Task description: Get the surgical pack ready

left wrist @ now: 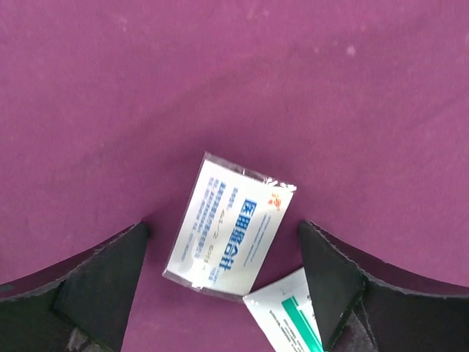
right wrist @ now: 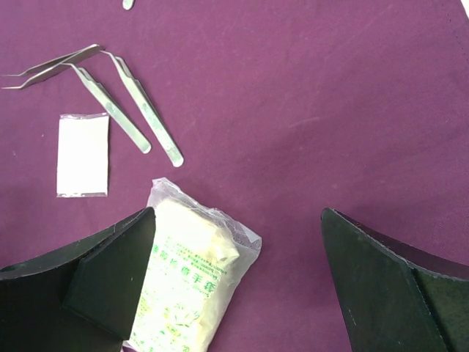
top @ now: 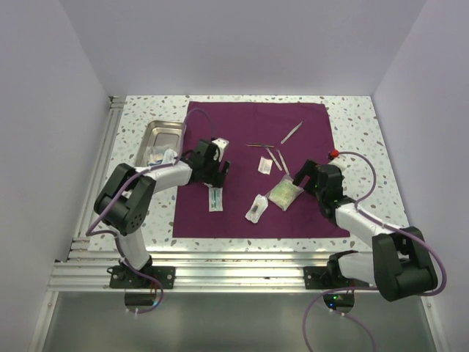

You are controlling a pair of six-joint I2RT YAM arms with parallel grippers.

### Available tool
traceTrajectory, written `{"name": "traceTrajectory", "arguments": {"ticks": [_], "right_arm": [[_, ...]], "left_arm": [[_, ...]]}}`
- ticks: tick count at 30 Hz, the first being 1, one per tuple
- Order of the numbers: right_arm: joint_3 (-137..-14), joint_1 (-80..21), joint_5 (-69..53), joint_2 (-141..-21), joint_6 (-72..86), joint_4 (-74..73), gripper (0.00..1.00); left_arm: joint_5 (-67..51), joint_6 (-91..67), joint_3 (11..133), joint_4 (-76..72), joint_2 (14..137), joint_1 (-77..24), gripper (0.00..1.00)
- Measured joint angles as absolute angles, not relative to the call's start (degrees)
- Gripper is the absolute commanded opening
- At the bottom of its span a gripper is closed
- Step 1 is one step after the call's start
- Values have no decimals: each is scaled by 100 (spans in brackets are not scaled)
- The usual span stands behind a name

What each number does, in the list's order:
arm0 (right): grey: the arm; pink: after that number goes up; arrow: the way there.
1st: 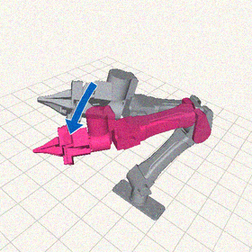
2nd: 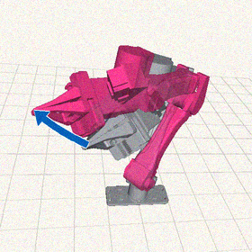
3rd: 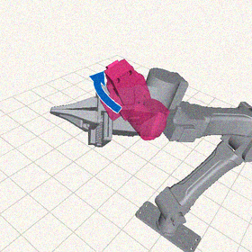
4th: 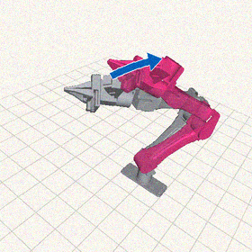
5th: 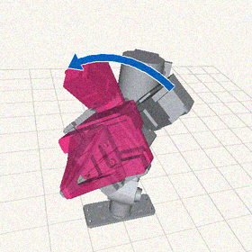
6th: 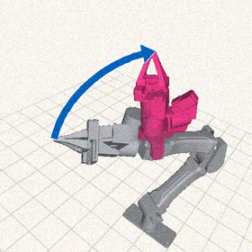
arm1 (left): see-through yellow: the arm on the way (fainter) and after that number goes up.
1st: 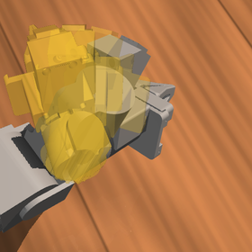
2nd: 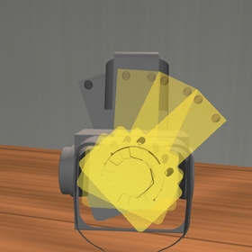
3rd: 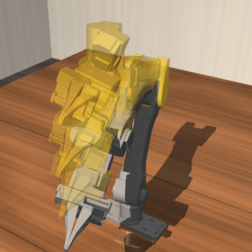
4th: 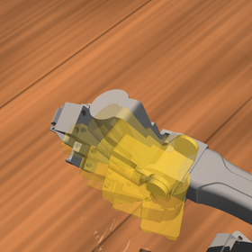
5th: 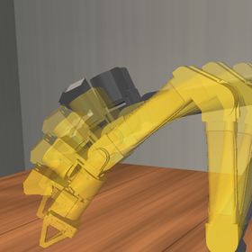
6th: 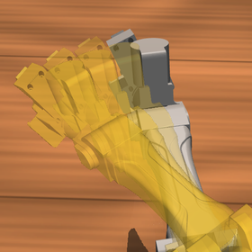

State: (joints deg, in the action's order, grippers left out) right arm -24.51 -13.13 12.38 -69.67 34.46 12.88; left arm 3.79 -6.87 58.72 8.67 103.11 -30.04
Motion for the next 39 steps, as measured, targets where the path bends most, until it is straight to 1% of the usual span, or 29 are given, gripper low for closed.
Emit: {"name": "traceTrajectory", "arguments": {"ticks": [2, 6, 7, 9, 10, 16, 25, 29, 39], "right_arm": [[-2456, -1313, 1238, -6991, 3446, 1288, 98], [-2464, -1313, 1238, -7017, 3446, 1288, 98], [-2464, -1313, 1238, -7017, 3446, 1288, 98], [-2464, -1313, 1238, -7017, 3446, 1288, 98], [-2467, -1313, 1238, -7017, 3446, 1288, 98], [-2475, -1313, 1240, -7019, 3446, 1288, 98], [-2517, -1313, 1238, -7087, 3446, 1286, 98], [-2517, -1313, 1234, -7100, 3446, 1288, 98], [-2550, -1313, 1175, -7240, 3450, 1288, 98]], "left_arm": [[416, -692, 5975, 884, 10388, -3009, 84], [506, -784, 6051, 930, 10440, -3033, 73], [521, -803, 6058, 939, 10447, -3041, 68], [532, -832, 6093, 952, 10477, -3061, 64], [541, -843, 6121, 958, 10501, -3068, 60], [578, -888, 6237, 978, 10591, -3068, 50], [626, -952, 6241, 980, 10584, -3068, 49], [679, -998, 6355, 1258, 10584, -3046, 49], [506, -1138, 6742, 1726, 10556, -2567, 49]]}}
